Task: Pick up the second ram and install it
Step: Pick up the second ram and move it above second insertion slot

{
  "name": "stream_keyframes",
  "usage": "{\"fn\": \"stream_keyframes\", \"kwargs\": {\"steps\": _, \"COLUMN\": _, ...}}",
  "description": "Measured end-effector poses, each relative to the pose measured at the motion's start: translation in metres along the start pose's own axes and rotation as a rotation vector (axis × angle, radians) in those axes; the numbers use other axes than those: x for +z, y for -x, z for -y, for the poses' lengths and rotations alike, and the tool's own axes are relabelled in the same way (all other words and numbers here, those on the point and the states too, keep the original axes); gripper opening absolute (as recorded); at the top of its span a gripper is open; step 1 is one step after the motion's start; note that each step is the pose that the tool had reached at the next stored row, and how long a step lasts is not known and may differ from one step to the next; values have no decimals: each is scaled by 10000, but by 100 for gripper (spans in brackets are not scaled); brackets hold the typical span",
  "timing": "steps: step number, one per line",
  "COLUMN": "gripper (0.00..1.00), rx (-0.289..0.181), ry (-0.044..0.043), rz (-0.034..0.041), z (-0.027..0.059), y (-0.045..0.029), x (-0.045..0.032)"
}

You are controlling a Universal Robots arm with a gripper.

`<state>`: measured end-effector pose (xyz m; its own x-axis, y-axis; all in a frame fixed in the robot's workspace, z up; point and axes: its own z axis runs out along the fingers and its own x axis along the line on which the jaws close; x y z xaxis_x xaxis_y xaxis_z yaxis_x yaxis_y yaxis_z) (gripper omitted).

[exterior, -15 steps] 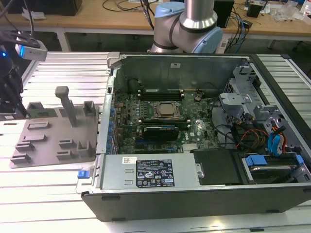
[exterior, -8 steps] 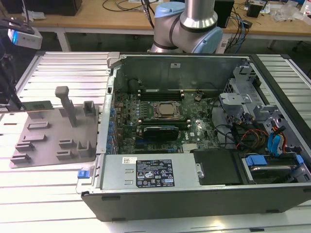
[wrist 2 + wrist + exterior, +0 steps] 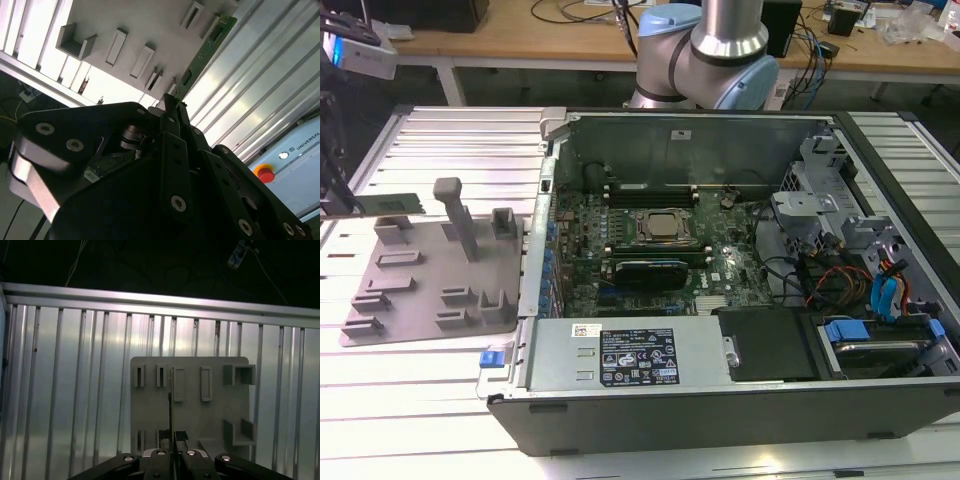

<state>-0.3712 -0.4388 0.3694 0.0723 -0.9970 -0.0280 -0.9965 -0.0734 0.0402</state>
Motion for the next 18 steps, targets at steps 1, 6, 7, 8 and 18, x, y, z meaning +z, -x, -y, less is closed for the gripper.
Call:
{"fn": "stream_keyframes", "kwargs": {"steps": 1, "gripper": 11, "rx": -1, "ry": 1, "rz": 0, "z": 0, "y": 0, "x": -21}}
{"fn": "stream_keyframes", "kwargs": {"steps": 6, "gripper": 11, "rx": 0, "ry": 5, "rz": 1, "z": -3, "y": 4, "x": -137}}
{"fn": "stream_keyframes", "kwargs": {"steps": 7, "gripper": 11, "rx": 0, "ry": 6, "rz": 1, "z": -3, "y": 5, "x": -148}}
{"fn": "stream_keyframes", "kwargs": {"steps": 8, "gripper": 11, "rx": 0, "ry": 6, "rz": 1, "z": -4, "y": 5, "x": -166}}
{"fn": "stream_keyframes", "kwargs": {"steps": 18, "gripper": 11, "rx": -1, "ry": 10, "rz": 1, "z": -8, "y": 12, "x": -351}}
